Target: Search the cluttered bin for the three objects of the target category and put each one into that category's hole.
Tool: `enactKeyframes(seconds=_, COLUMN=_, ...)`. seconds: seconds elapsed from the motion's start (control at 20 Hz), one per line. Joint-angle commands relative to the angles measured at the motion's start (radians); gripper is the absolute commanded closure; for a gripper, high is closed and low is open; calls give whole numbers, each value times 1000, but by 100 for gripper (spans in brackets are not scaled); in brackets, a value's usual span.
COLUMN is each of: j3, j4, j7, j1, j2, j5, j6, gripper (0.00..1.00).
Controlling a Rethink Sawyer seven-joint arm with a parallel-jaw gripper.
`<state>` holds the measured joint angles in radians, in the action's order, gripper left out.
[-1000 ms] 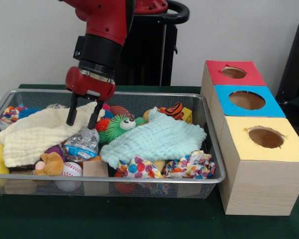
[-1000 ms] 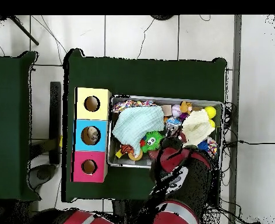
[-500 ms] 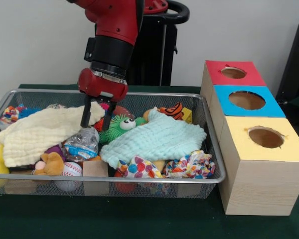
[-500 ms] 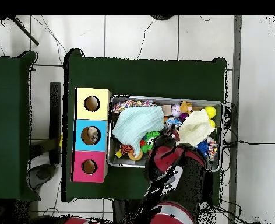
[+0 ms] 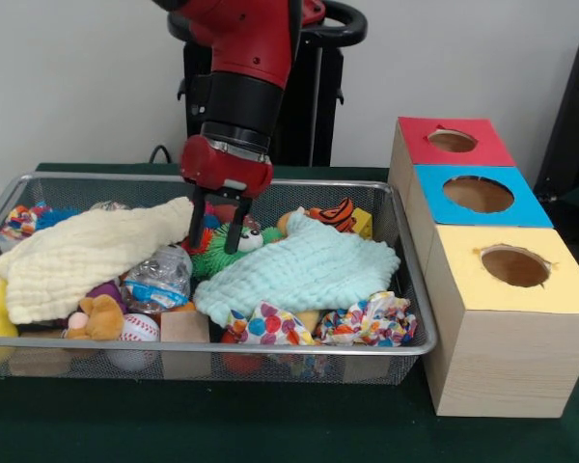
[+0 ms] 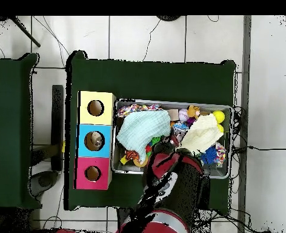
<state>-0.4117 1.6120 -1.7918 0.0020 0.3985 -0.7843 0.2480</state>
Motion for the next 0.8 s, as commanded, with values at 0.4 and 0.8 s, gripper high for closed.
enactKeyframes(seconds=0.4, j3=-206, j4=69, j7=-156, j1=140, j2=-149, j5=268, j6=83, gripper=0)
enactKeyframes(seconds=0.8, j3=-213, j4=119, j7=-152, j1=129, j2=-119, j5=288, j6=75, gripper=0)
